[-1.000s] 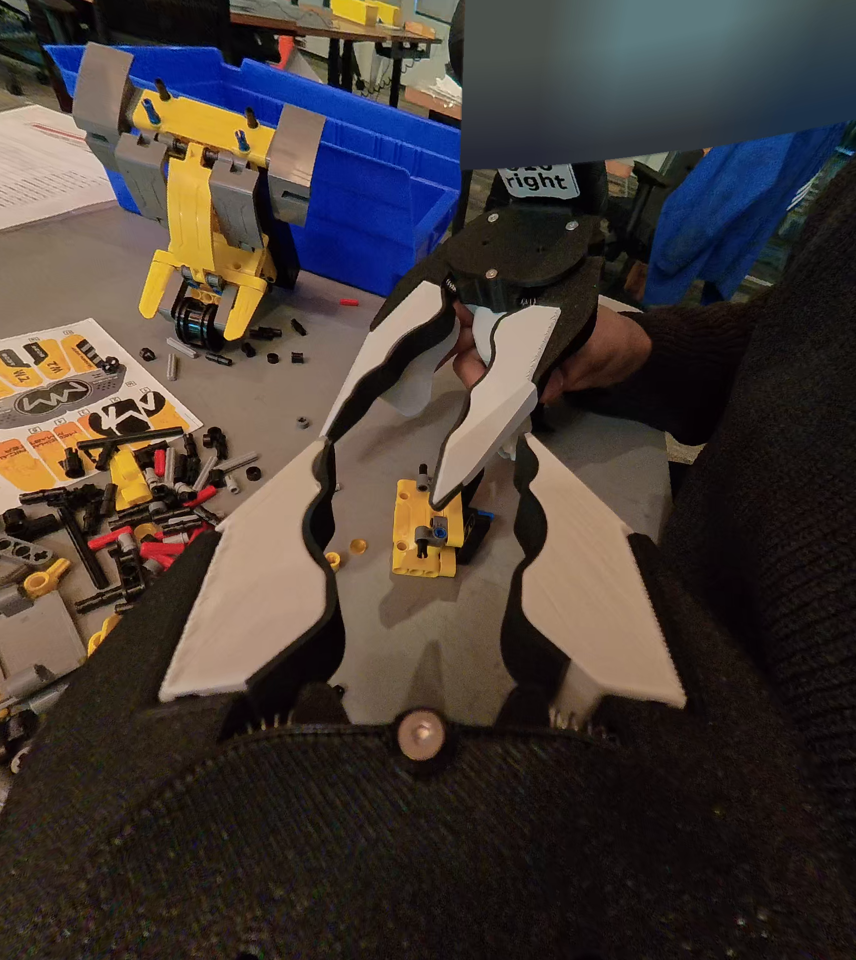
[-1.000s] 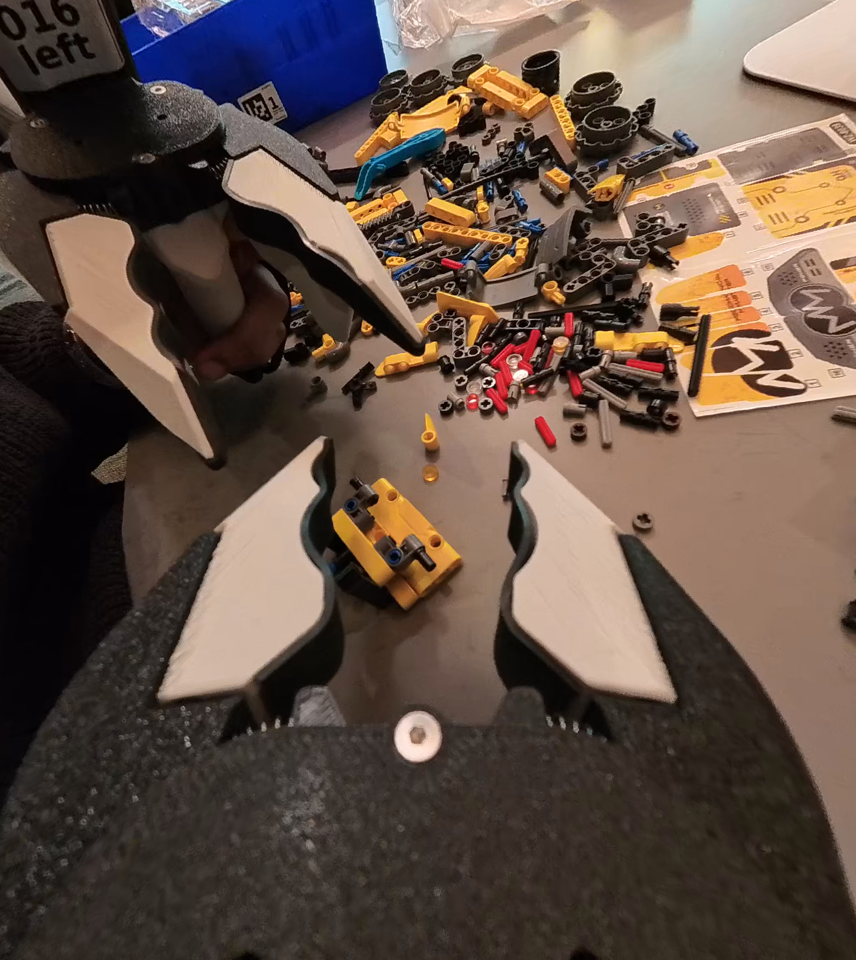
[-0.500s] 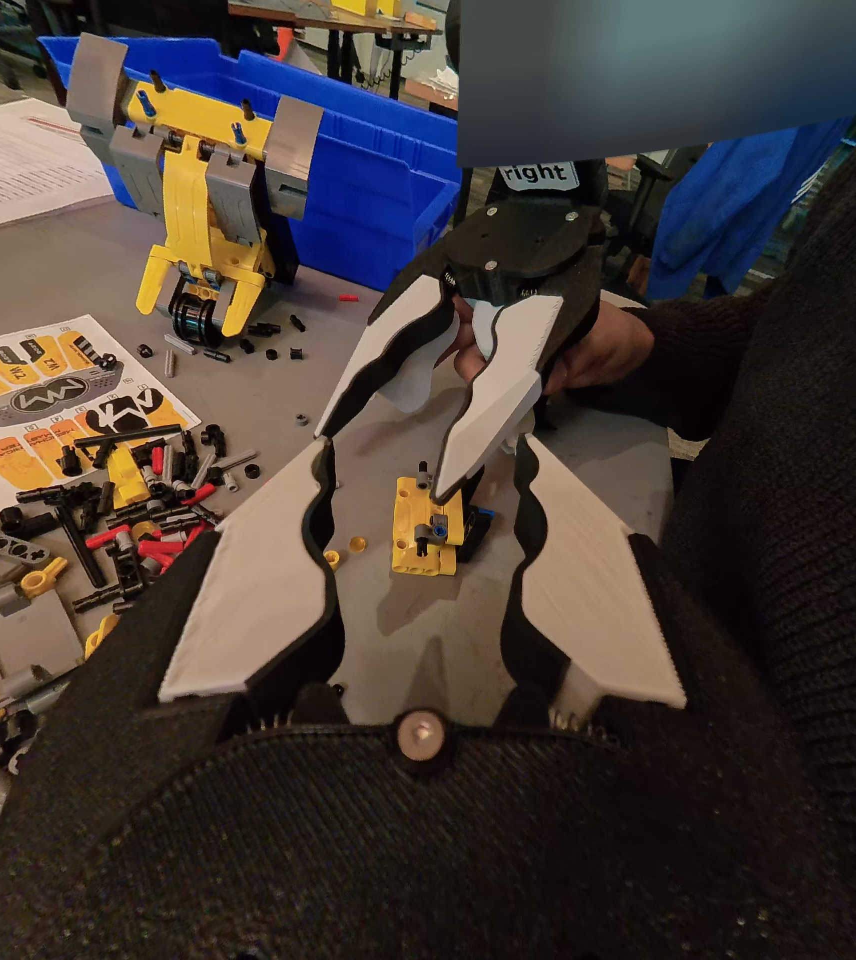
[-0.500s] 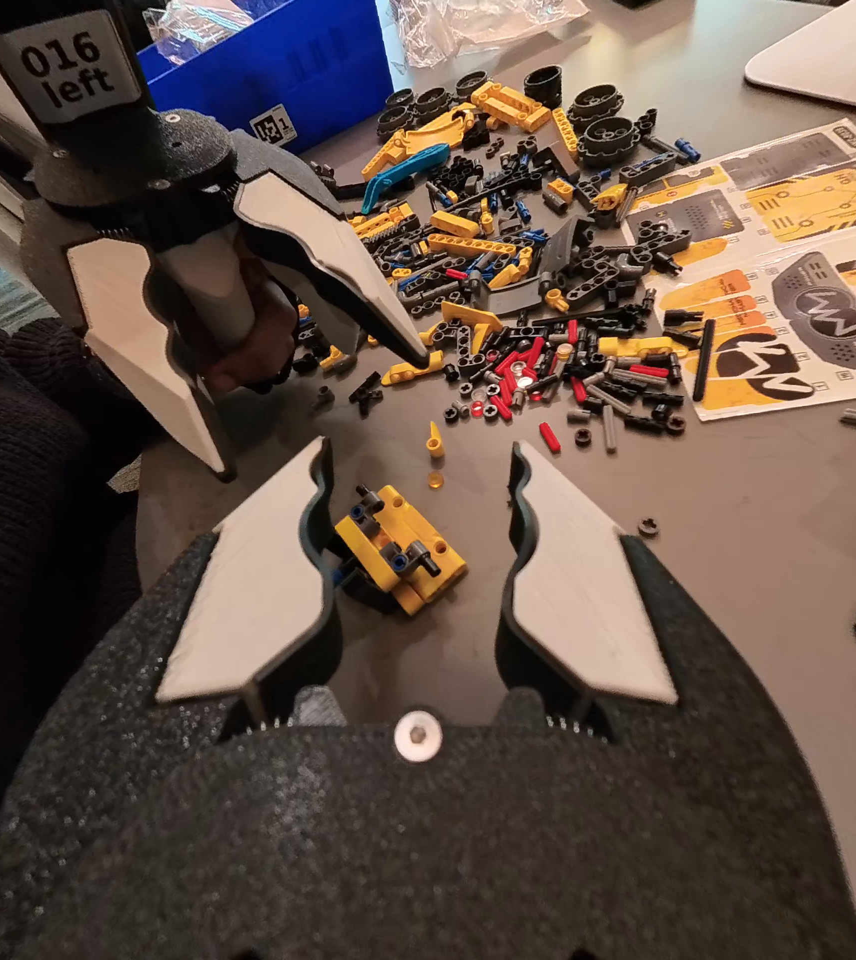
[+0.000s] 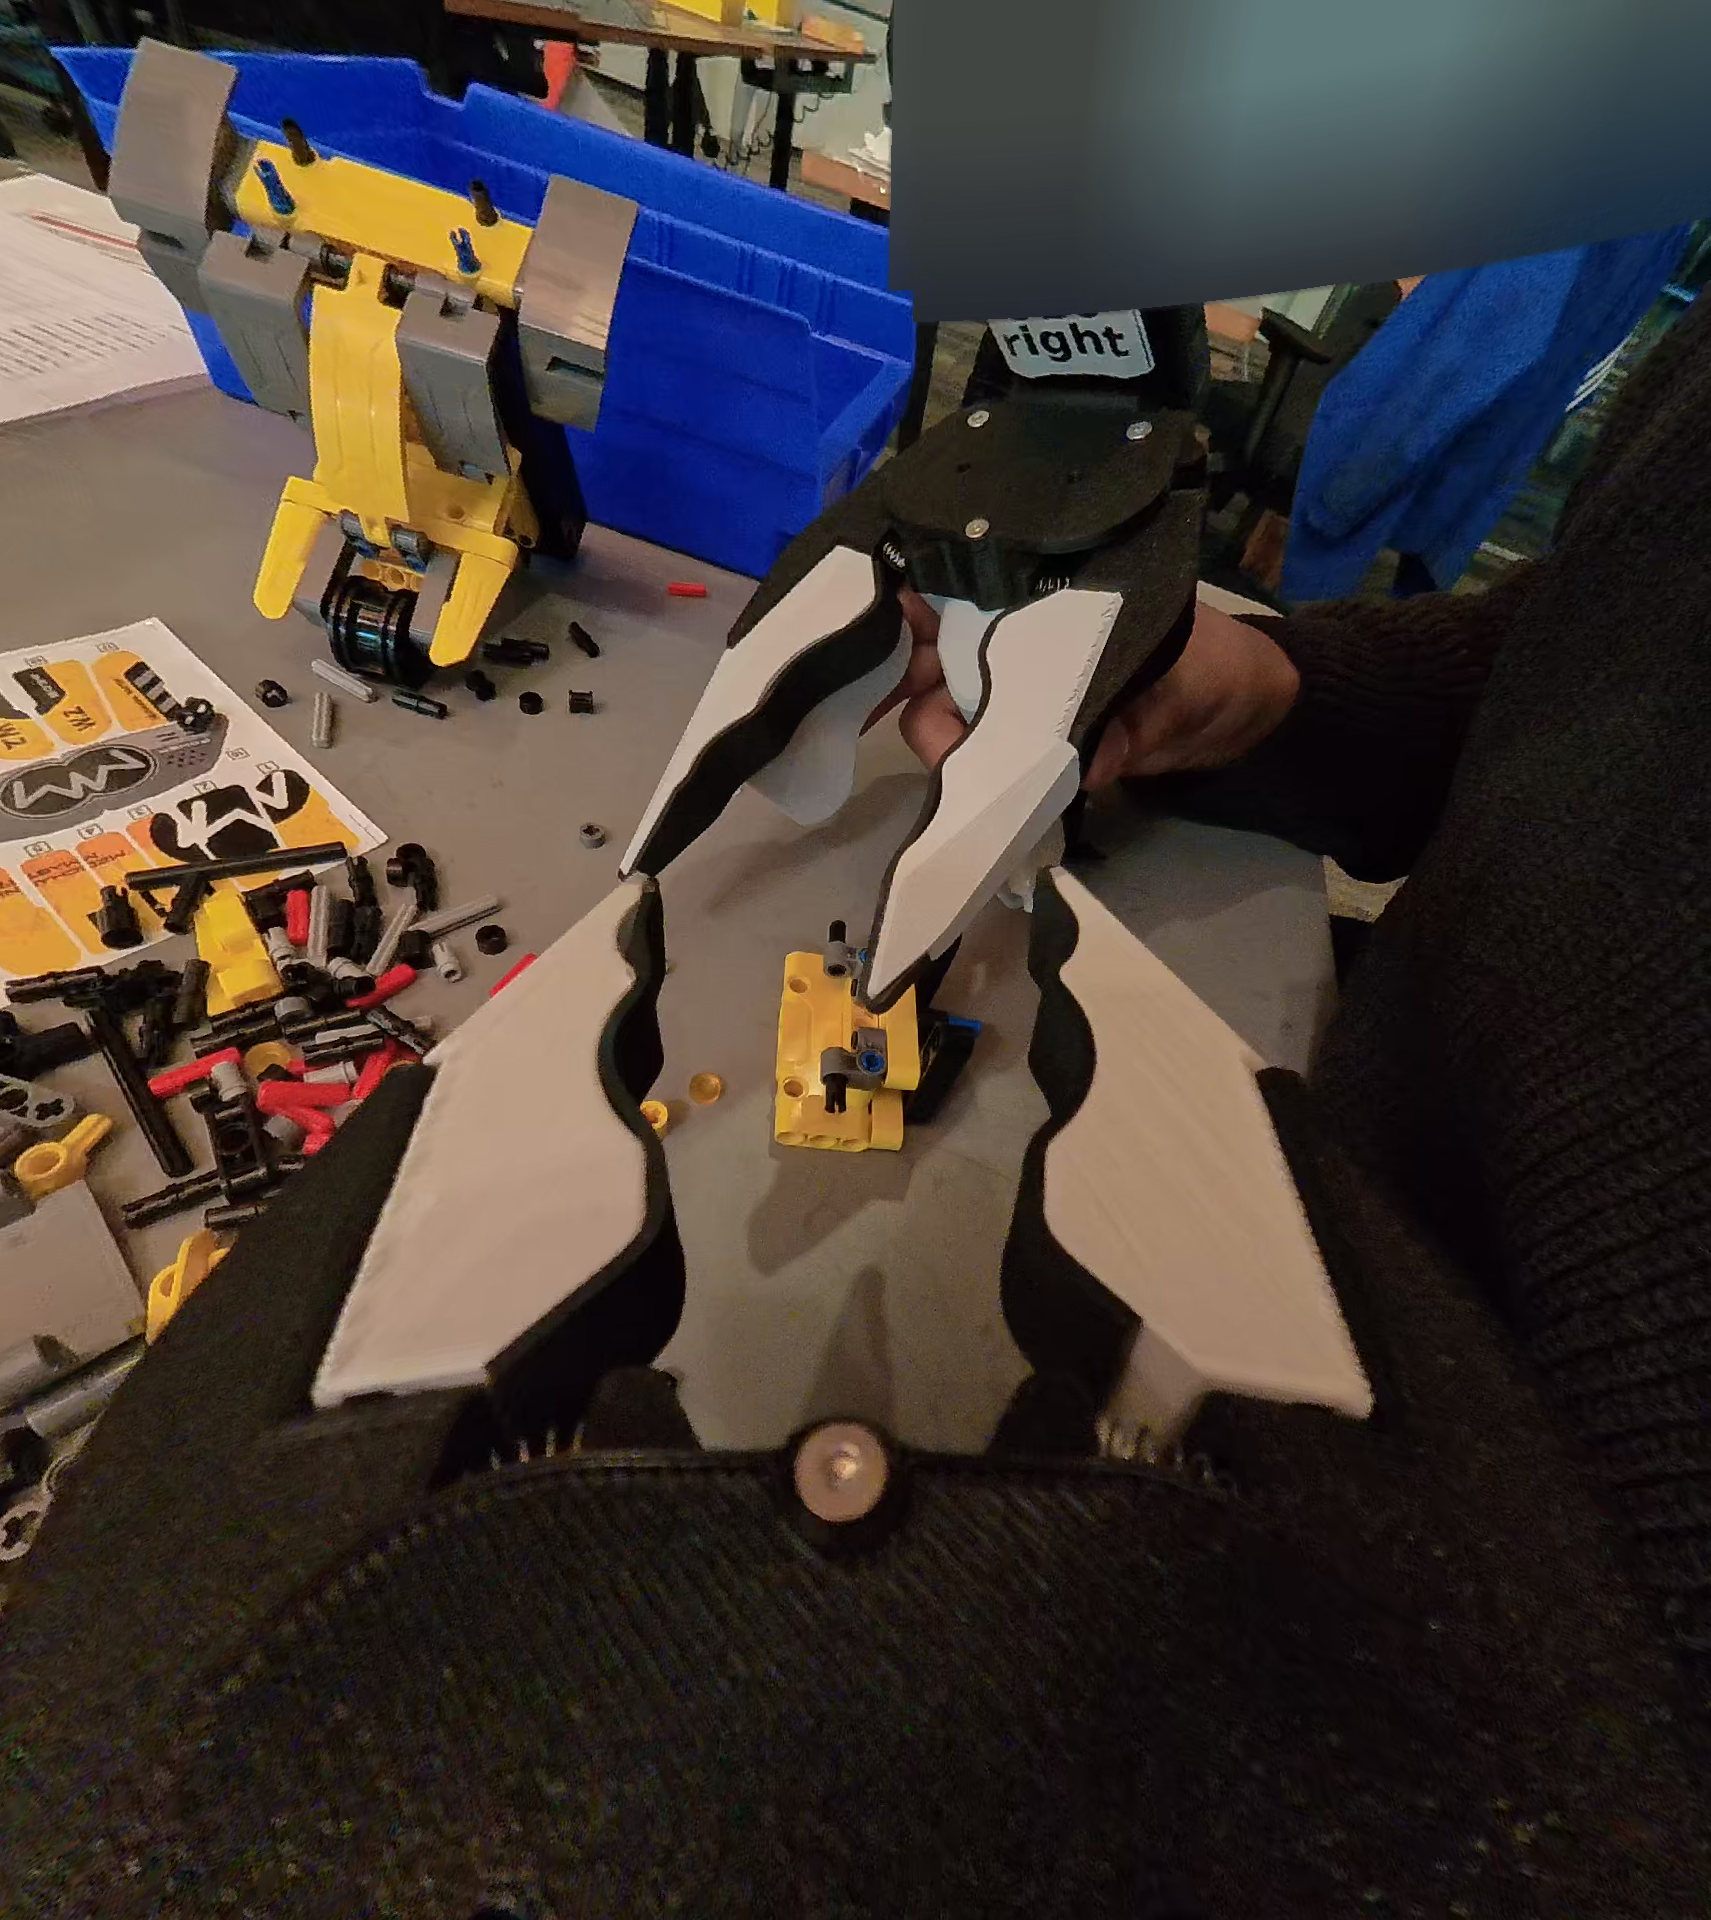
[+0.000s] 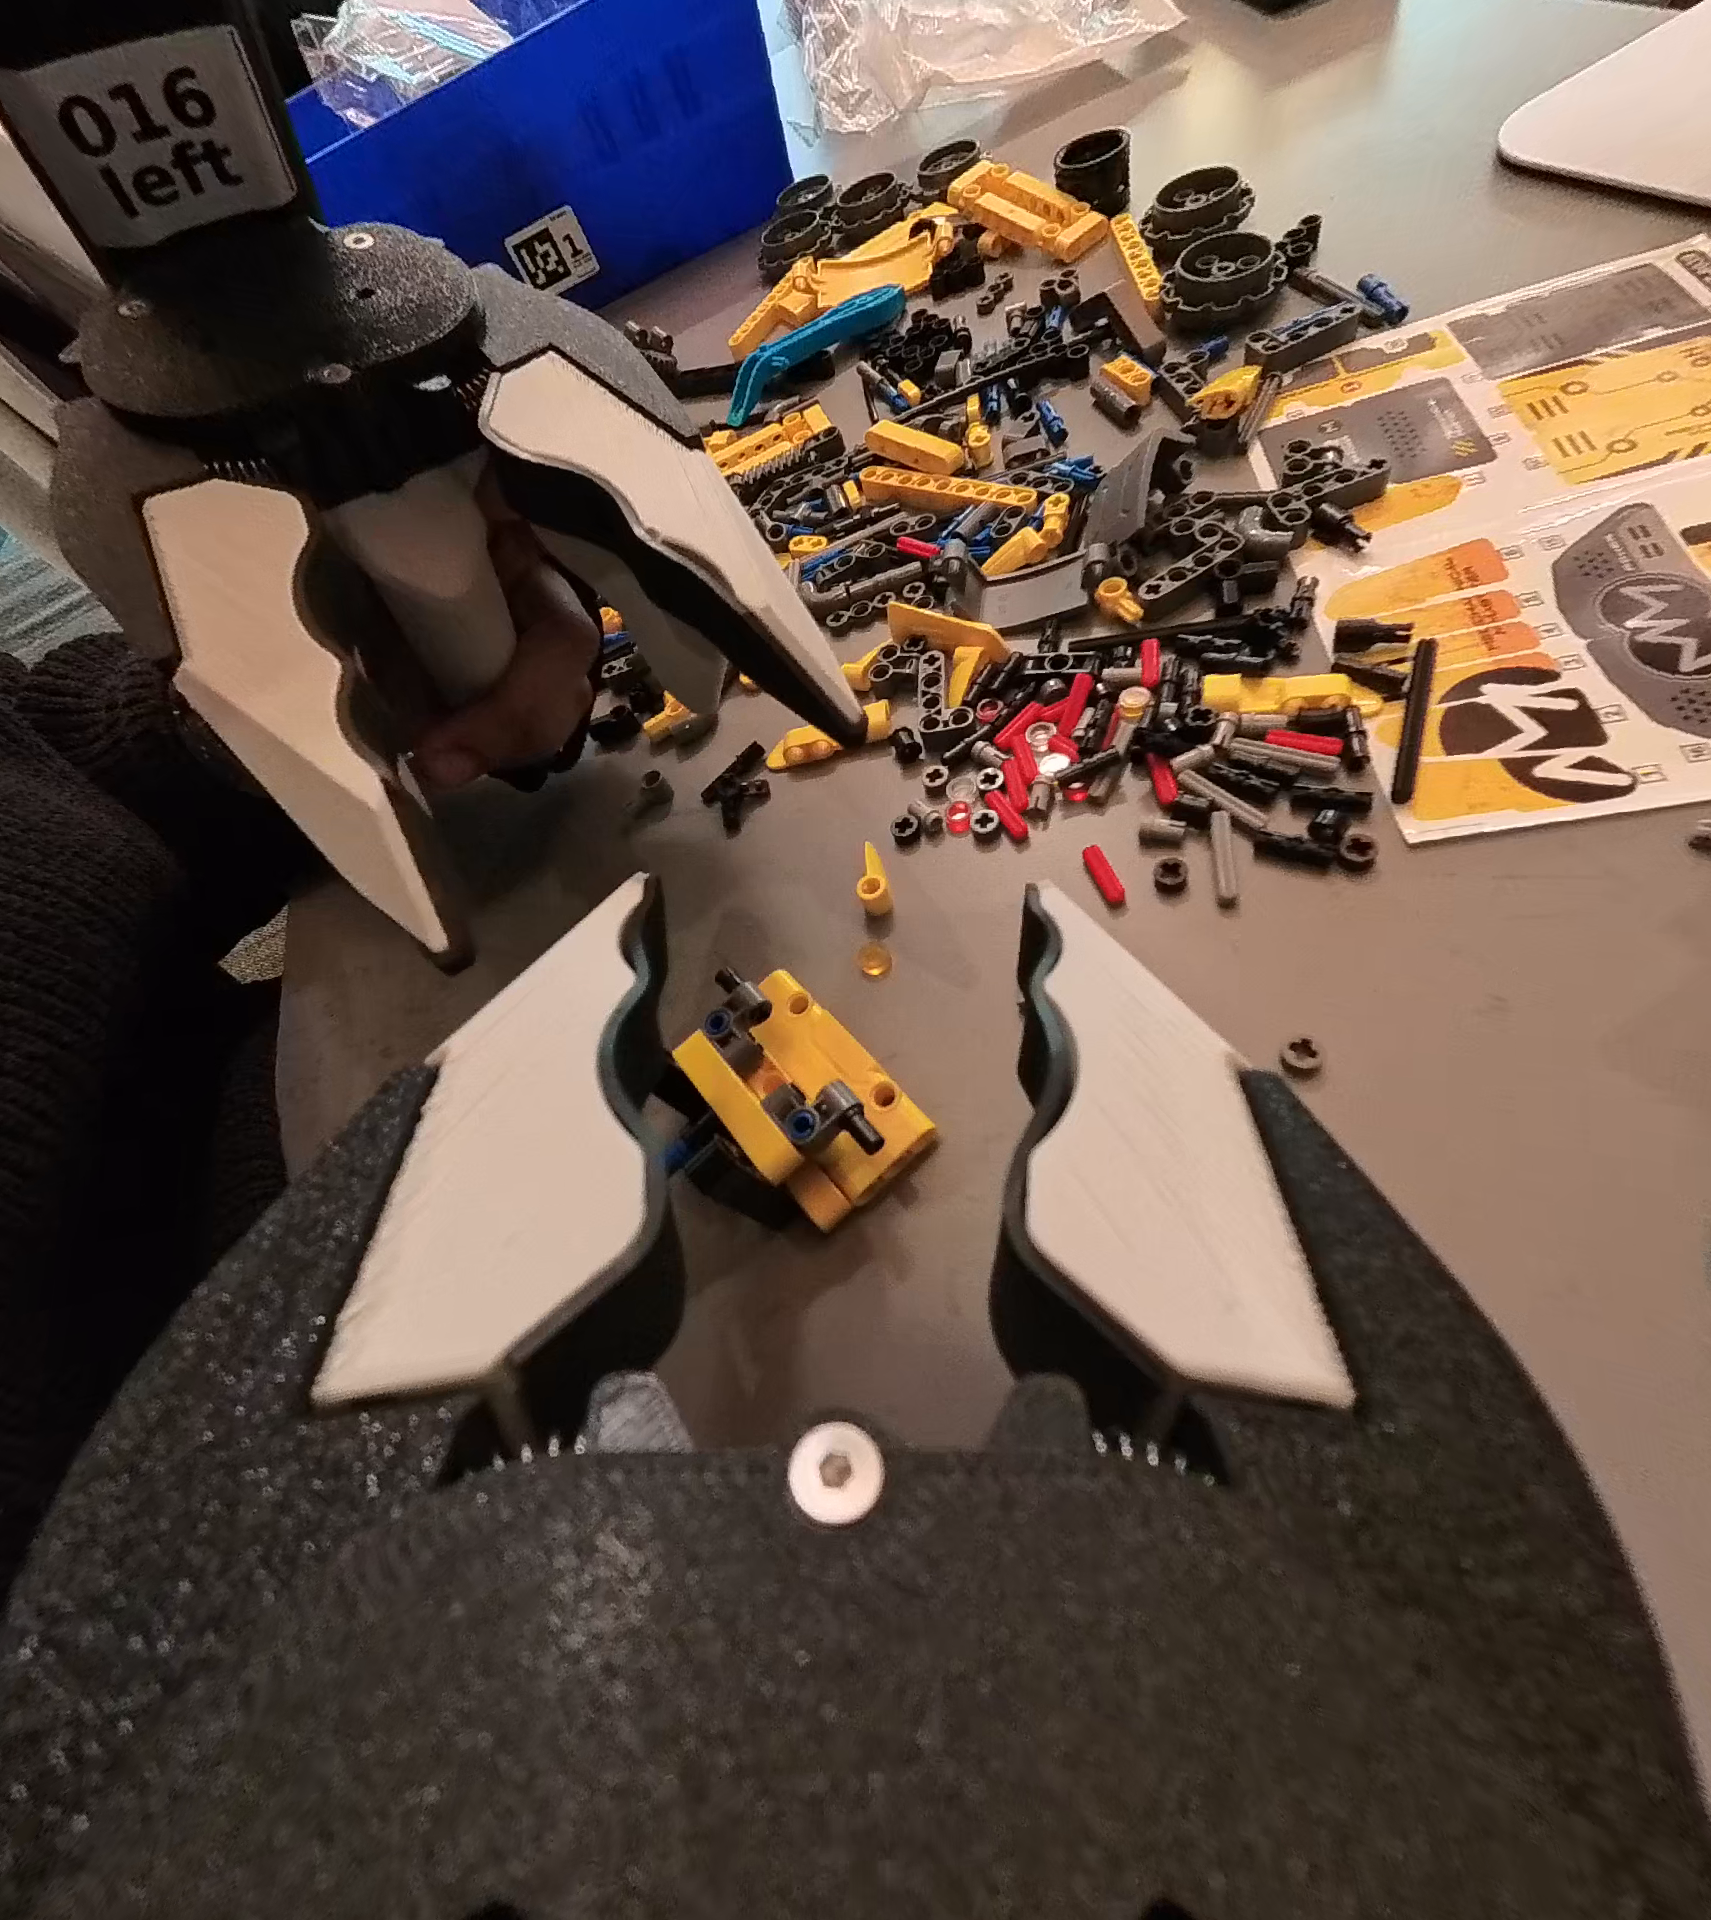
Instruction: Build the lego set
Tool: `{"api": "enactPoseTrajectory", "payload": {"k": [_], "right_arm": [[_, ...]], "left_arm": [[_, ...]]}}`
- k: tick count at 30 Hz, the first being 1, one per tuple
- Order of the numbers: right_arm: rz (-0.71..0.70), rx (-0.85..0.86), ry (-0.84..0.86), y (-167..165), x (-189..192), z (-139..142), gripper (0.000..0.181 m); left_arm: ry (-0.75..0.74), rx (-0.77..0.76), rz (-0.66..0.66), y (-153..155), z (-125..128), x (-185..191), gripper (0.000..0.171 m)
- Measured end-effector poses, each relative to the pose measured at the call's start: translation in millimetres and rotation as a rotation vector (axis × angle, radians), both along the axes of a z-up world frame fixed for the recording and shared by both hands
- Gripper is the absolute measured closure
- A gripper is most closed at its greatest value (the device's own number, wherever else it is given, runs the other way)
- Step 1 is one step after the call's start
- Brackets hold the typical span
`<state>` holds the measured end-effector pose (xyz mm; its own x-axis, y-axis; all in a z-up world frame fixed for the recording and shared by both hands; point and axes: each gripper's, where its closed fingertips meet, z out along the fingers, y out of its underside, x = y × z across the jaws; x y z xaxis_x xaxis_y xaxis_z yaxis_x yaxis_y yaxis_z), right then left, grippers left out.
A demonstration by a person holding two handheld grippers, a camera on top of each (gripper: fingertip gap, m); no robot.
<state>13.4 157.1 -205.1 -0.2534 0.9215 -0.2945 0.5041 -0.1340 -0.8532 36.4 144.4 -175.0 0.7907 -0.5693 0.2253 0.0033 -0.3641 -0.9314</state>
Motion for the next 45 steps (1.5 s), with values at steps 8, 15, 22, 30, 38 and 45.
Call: {"api": "enactPoseTrajectory", "payload": {"k": [8, 15, 22, 30, 38, 45], "right_arm": [[0.0, -0.004, 0.0, 0.1, 0.0, 0.0, 0.114], [-0.002, -0.004, 0.001, 0.6, 0.0, 0.2, 0.114], [-0.002, 0.0, 0.008, 0.5, 0.1, 1.2, 0.114], [-0.003, 0.031, 0.123, 4.9, 1.4, 19.3, 0.128], [-0.059, 0.007, 0.245, 28.8, 7.2, 44.8, 0.133], [0.127, 0.11, 0.311, 7.8, 17.6, 48.7, 0.181]], "left_arm": [[0.001, -0.002, -0.001, 0.0, -0.4, 0.2, 0.102], [0.015, -0.001, 0.007, 0.9, -1.8, -1.2, 0.102], [0.027, -0.005, 0.012, 1.5, -3.7, -2.1, 0.102], [0.034, 0.005, 0.012, 1.0, -2.9, -1.8, 0.103], [0.049, 0.02, 0.031, 1.2, -1.7, -4.4, 0.108], [0.089, 0.052, 0.058, 0.8, 1.3, -9.9, 0.151]]}}
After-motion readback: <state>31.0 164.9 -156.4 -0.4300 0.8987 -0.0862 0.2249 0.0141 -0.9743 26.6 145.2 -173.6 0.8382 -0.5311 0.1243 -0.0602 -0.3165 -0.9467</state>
